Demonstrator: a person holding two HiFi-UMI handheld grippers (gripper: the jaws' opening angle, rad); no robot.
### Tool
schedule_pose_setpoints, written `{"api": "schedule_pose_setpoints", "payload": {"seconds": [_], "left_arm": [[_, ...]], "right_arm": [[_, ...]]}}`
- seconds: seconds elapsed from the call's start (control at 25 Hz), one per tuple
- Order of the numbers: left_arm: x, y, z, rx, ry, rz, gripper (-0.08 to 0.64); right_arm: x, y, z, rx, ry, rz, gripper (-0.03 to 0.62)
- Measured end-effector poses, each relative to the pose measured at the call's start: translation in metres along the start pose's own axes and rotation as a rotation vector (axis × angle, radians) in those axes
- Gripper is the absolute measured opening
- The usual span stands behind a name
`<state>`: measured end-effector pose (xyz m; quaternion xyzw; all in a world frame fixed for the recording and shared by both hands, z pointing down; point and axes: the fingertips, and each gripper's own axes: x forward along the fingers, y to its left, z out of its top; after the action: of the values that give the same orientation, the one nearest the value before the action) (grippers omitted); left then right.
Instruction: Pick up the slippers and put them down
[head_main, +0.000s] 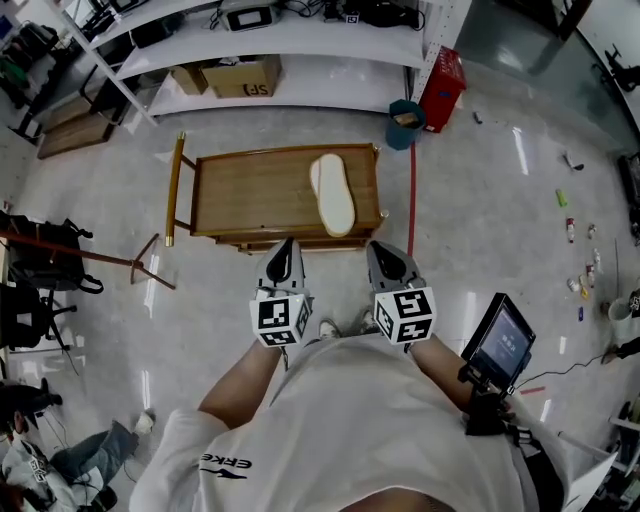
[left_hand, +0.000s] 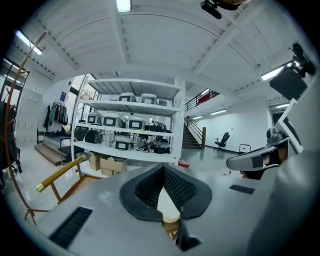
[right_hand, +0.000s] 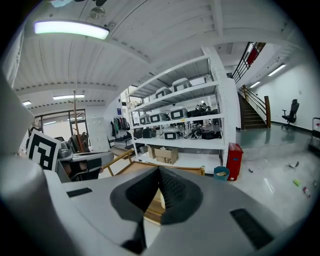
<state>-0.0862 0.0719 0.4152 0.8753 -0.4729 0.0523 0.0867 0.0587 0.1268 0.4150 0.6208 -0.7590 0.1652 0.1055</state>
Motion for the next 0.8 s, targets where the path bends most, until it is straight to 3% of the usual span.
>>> {"api": "schedule_pose_setpoints", "payload": {"seconds": [0.36, 0.8], "left_arm": [[0.014, -0.042, 0.014, -0.010, -0.034, -0.035, 0.003], [0.019, -0.053, 0.011, -0.004, -0.031, -0.045, 0.003]], "right_arm": [[-0.029, -0.032, 0.017, -0.003, -0.040, -0.026, 0.003], [-0.033, -0.038, 0.018, -0.018, -0.055, -0.029, 0.003]]}}
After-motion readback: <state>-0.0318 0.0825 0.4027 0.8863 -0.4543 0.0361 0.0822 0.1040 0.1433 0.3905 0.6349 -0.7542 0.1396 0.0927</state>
